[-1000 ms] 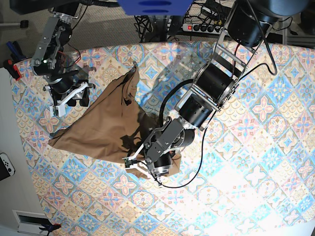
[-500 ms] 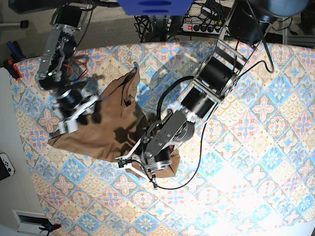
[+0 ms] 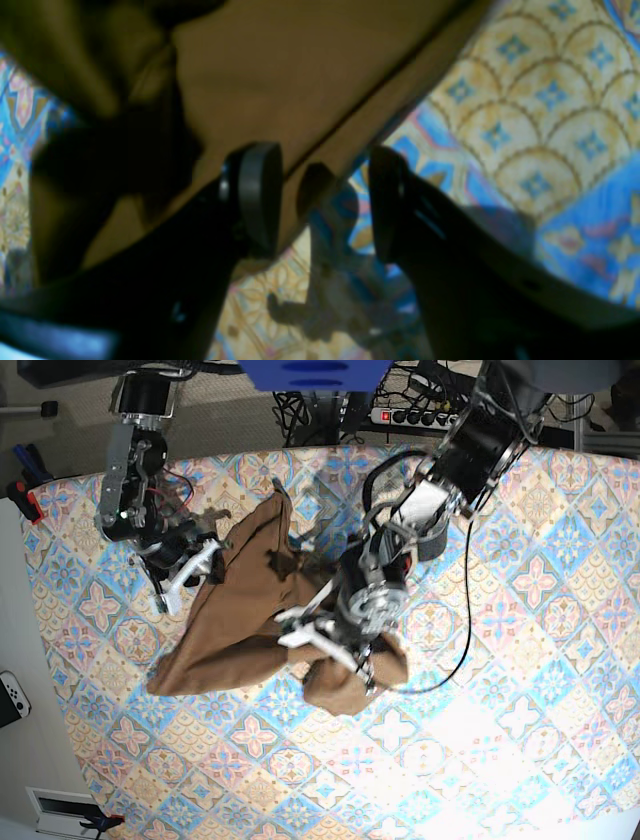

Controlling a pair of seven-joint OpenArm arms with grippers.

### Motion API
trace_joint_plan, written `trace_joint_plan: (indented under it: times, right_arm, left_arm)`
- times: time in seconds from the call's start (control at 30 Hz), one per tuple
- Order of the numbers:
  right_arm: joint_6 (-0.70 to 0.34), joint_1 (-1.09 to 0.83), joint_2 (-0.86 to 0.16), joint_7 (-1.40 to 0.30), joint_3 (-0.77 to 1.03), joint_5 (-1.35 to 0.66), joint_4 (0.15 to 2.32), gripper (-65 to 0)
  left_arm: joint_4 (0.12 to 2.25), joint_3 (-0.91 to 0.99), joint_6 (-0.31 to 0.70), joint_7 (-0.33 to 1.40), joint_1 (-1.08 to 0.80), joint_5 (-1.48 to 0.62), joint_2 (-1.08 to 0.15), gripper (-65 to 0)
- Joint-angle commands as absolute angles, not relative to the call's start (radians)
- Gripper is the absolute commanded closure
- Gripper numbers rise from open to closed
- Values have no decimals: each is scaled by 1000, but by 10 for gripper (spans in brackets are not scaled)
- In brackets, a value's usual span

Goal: Layout the t-shirt on the table in an organized manner, then fold the t-shirt properly
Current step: 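Lift the shirt with both grippers, spreading it between them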

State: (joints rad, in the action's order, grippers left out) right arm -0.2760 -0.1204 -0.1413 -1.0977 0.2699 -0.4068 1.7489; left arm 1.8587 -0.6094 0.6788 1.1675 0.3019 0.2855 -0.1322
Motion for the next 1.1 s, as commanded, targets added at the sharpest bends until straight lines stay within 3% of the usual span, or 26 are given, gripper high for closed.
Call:
trace_joint_plan:
  times: [0.0,0.33,0.8,0.9,1.07]
  right_arm:
    - [-285,-73,-145,-1061,260,-430,1771,-266]
    - [-285,-27,-143,-1063,242,-433,1764,-268]
    - [-288,-56,-150,-1061,407,-430,1747,-271]
    - [-352,-54,-150,-1061,403,-430,1690,-274]
    - [-397,-54,-150,-1061,400,-430,1609,-399]
  left_arm:
    - [1876,-599,673,1162,303,302,-130,0]
    - [1876,-599,671,1158,56,544,-159,0]
    - [1876,-599,665,1161,-10,654,-154,0]
    - [1876,-599,665,1162,-10,668,-154,0]
    - [1877,-601,665,1162,-10,700,-153,0]
